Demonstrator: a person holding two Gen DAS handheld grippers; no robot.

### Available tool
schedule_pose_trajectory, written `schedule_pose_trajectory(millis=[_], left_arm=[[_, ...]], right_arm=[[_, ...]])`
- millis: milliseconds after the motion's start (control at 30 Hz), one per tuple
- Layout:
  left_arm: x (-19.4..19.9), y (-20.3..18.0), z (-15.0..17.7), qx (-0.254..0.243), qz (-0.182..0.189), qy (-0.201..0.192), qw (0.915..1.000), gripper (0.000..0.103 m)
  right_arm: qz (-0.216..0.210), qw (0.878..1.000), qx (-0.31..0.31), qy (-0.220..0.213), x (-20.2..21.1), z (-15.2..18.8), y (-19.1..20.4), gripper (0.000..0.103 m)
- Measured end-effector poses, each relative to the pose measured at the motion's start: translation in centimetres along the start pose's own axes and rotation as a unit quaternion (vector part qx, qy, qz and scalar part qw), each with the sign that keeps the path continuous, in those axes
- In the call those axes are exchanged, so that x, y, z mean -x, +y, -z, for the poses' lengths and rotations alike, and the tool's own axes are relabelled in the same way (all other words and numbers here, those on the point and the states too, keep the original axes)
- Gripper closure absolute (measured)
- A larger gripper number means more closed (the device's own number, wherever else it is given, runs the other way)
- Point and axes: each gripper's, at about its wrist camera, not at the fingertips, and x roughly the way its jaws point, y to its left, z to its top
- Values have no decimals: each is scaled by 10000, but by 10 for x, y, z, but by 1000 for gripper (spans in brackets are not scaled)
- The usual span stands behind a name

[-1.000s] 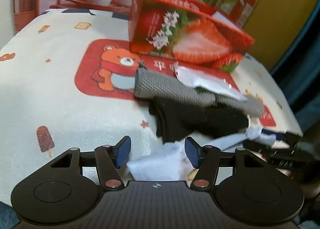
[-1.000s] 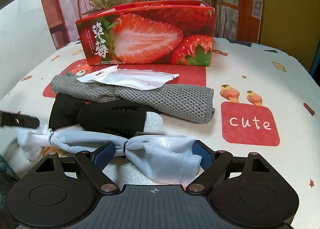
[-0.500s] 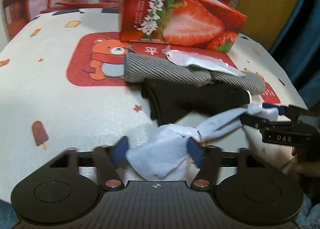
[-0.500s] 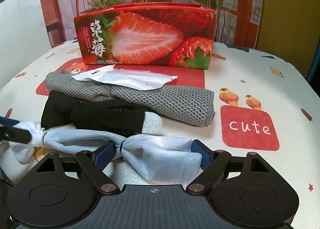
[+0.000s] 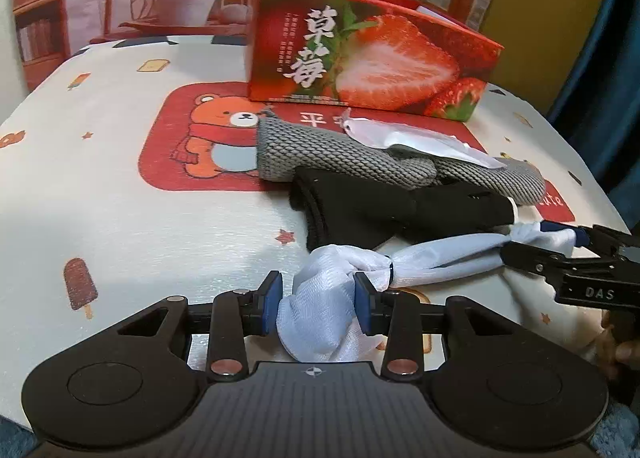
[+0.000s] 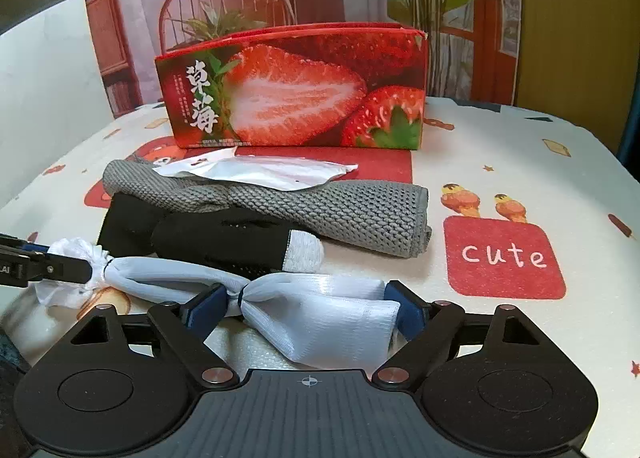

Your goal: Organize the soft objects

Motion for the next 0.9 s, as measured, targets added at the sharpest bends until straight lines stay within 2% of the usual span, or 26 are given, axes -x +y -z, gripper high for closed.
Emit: schedule_pose_trajectory(millis=[167, 267, 333, 433, 900], left_arm=[[2, 9, -1, 251, -153, -38, 9996, 62], [3, 13, -1, 361, -163, -45, 9992, 62], [4, 13, 0, 348, -160, -48, 9993, 62], [4, 13, 0, 330, -159, -47, 9993, 62], [5, 13, 2, 369, -133, -44, 9992, 62]], right_arm=[[-40, 10000, -37, -68, 7, 0, -1, 28], [-39, 9998, -205, -25, 7, 0, -7, 37], [-69, 9996, -278, 22, 7, 1, -9, 50], [-112, 9997, -224, 38, 6, 1, -6, 56], [-221, 9997, -125, 59, 8, 1, -2, 67]])
